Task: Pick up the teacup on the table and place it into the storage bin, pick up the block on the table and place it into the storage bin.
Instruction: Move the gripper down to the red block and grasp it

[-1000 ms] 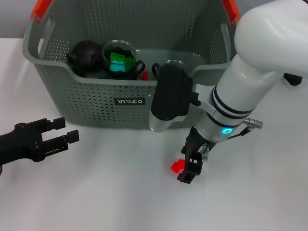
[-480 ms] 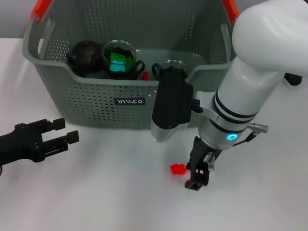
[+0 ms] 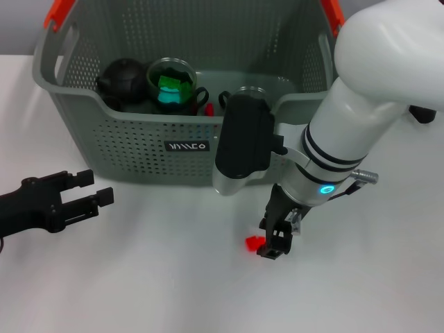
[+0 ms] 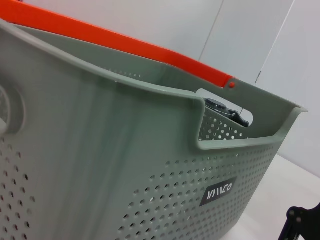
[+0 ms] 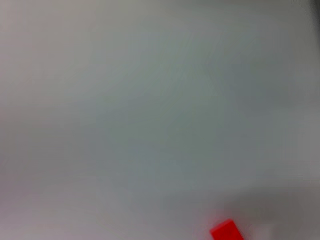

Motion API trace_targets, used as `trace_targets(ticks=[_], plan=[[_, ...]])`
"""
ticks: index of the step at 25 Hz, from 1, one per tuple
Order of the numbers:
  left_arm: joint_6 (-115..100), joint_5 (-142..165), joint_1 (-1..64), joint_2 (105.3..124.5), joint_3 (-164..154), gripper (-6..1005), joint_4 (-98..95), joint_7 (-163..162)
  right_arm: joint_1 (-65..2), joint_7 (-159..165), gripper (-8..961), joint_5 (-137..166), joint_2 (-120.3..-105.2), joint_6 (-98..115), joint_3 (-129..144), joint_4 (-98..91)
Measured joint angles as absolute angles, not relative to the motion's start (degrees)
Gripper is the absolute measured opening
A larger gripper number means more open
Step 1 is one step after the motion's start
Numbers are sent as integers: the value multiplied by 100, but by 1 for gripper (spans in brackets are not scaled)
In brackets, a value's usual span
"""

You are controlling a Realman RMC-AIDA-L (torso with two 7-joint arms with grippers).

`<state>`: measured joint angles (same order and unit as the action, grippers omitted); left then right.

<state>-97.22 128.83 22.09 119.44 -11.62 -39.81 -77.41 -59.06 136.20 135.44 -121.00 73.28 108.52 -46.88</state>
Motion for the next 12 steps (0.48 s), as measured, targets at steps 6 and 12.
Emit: trace_targets(ticks=[6,12], plan=[[-9720,12872,2197,11944,-1146,659,-3981,-7758,-5906,13439,464,13509,-12109,7257,10925,-4675],[-9720,12867,2197,11944,-1149,659,-3989,-7759,-5906,13313,464,13481,-12119,7271,11021,-4662]])
